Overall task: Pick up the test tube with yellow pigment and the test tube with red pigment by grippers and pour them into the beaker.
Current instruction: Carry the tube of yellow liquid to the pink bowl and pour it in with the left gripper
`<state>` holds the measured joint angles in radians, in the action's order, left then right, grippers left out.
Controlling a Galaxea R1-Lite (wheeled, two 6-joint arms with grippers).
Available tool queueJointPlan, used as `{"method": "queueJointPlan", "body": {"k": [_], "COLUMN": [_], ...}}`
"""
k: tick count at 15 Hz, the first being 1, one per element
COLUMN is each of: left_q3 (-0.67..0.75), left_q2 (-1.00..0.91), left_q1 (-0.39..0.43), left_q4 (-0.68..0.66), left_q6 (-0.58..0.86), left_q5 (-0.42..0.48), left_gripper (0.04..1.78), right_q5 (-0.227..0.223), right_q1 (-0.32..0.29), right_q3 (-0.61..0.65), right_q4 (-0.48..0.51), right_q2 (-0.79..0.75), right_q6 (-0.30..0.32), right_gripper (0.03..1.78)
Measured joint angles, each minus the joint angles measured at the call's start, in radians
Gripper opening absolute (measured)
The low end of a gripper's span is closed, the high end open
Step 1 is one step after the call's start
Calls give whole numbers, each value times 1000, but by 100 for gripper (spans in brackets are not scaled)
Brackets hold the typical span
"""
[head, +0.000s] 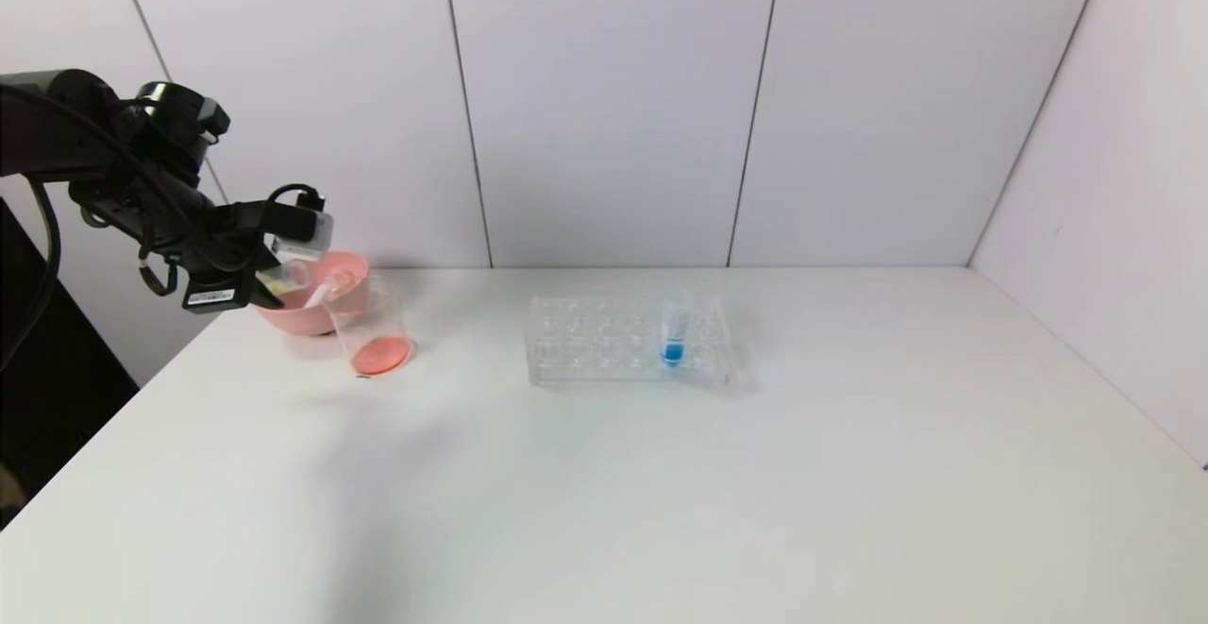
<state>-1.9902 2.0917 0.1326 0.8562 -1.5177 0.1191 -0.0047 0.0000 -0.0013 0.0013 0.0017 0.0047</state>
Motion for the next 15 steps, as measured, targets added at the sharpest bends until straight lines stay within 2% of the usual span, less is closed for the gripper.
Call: {"method": "queueJointPlan", "body": {"k": [15], "left_q3": [1], "left_q2": [18], "left_q1": [-59], "left_q4": [-31], "left_q6": [37], "left_q5": [-157], "left_gripper": [46], "right_q5": [0], "right_q1": [0], "right_q3": [0], "right_q4": [0], "right_q2": [0], "right_q6": [0], "right_gripper": [170]}}
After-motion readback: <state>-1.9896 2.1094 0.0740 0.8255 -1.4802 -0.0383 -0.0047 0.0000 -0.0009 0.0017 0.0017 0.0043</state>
